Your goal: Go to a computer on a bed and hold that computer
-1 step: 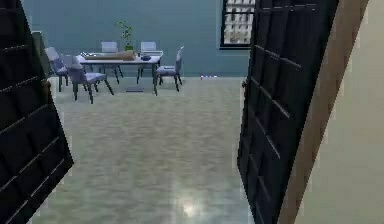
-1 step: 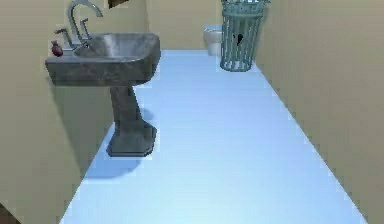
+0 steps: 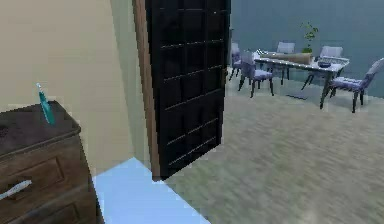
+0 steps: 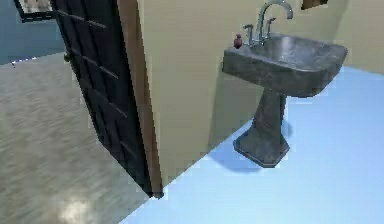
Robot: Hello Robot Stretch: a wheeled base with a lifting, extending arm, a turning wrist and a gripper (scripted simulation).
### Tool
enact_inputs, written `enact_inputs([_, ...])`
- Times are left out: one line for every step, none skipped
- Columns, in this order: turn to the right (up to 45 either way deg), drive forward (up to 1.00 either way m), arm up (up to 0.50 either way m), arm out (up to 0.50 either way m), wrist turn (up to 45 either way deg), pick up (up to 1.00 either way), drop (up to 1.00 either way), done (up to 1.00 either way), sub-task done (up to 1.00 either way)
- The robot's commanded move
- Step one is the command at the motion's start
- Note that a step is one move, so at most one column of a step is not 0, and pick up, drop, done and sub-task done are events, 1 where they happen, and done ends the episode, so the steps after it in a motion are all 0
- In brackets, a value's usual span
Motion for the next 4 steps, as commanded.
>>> enact_inputs([-45.0, 0.00, 0.00, 0.00, 0.0, 0.00, 0.00, 0.00, 0.00])
enact_inputs([-45.0, 0.00, 0.00, 0.00, 0.0, 0.00, 0.00, 0.00, 0.00])
enact_inputs([0.0, 1.00, 0.00, 0.00, 0.0, 0.00, 0.00, 0.00, 0.00])
enact_inputs([-9.0, 0.00, 0.00, 0.00, 0.0, 0.00, 0.00, 0.00, 0.00])
